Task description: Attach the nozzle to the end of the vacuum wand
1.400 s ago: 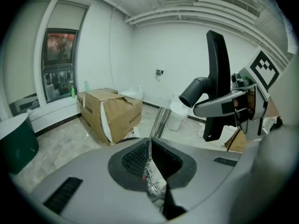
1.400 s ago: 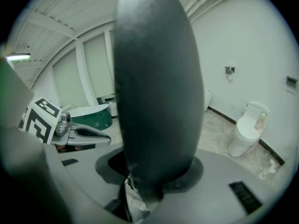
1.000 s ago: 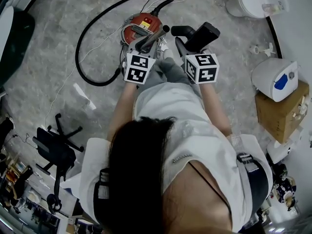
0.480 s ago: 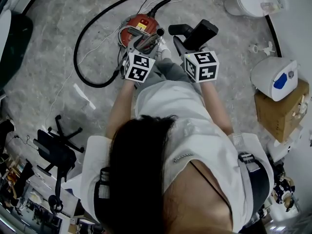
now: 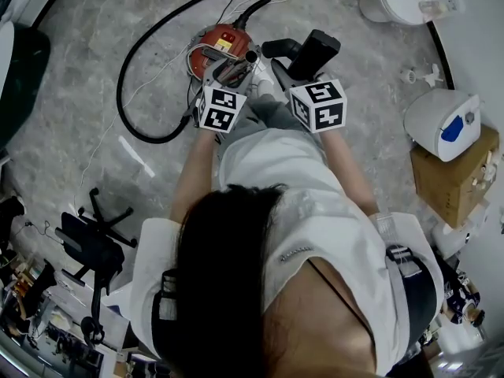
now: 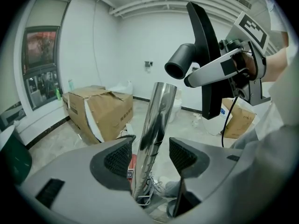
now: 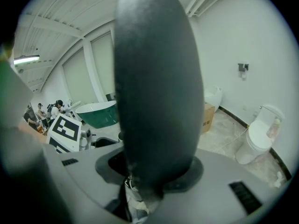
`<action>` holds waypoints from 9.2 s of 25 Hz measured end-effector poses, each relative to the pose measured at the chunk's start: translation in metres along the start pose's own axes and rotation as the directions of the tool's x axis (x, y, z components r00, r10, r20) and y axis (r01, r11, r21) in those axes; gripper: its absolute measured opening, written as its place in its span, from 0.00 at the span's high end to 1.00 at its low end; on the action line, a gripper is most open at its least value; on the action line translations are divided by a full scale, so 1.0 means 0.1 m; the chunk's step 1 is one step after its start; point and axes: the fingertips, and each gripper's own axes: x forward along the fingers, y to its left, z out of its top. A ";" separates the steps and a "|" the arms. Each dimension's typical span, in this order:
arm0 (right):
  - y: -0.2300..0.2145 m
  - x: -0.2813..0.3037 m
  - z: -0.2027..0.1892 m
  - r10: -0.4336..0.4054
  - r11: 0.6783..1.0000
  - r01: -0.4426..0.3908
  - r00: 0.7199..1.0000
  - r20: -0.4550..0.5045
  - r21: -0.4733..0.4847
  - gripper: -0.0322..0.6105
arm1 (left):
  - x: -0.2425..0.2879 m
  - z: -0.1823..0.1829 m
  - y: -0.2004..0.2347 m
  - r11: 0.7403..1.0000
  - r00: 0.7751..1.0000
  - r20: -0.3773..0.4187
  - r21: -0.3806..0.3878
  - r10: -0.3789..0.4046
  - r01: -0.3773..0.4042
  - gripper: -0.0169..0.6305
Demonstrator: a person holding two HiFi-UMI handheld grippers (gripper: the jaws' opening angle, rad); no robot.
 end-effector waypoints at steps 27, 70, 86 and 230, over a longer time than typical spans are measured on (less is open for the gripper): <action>-0.02 0.14 0.05 0.039 0.999 -0.038 0.998 -0.043 0.024 0.68 | 0.24 0.04 0.04 1.000 1.000 0.003 -0.016 -0.019 0.019 0.59; 0.33 0.24 -0.21 0.354 0.934 -0.329 0.900 -0.254 0.136 0.68 | 0.21 -0.04 0.00 1.000 1.000 0.012 0.027 0.003 -0.004 0.71; 0.33 0.27 -0.11 0.279 0.941 -0.330 0.878 -0.389 -0.069 0.69 | 0.25 -0.04 0.01 0.999 1.000 0.006 0.045 -0.006 0.006 0.72; 0.06 -0.64 0.06 0.116 0.985 -0.148 0.950 0.289 0.093 0.35 | -0.88 0.58 -0.13 0.969 0.954 0.275 -0.240 0.122 -0.055 0.61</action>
